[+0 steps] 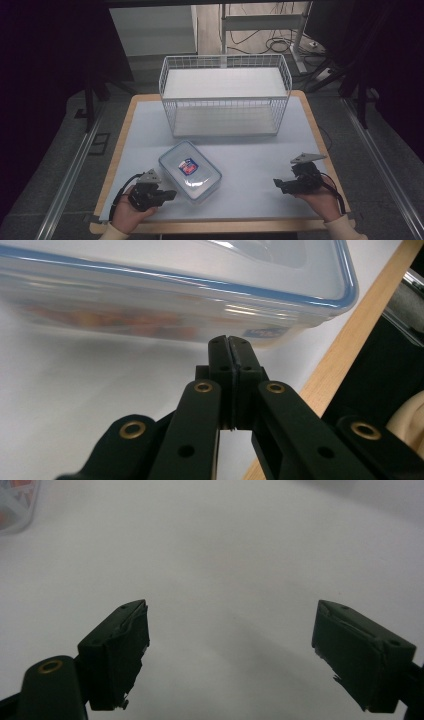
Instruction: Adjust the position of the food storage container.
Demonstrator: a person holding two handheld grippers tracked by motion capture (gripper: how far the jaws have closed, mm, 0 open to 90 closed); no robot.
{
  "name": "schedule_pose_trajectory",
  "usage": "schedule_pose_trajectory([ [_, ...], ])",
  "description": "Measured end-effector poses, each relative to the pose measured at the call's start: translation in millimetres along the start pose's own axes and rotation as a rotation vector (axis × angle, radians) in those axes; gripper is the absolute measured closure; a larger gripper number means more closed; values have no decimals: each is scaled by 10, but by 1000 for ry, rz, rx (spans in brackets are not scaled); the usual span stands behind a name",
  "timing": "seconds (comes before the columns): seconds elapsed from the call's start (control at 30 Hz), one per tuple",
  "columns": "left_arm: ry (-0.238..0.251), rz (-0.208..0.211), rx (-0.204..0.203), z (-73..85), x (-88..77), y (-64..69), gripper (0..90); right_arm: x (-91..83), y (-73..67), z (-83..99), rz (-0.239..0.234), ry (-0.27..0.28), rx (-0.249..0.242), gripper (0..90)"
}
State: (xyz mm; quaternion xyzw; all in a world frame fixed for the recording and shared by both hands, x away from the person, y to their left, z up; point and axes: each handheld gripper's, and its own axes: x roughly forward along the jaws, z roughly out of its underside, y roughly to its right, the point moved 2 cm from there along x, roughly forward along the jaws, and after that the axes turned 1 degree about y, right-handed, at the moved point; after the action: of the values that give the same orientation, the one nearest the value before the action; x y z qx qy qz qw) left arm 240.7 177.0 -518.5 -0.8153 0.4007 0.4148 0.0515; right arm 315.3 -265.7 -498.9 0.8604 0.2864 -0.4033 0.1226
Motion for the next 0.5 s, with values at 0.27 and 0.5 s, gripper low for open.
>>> schedule_pose_trajectory([
  [0.27,-20,19,23,-25,102,84,900,4,14,5,1,0,-2,153],
  [0.5,-47,31,41,-60,188,138,900,9,8,0,0,-2,-4,153],
])
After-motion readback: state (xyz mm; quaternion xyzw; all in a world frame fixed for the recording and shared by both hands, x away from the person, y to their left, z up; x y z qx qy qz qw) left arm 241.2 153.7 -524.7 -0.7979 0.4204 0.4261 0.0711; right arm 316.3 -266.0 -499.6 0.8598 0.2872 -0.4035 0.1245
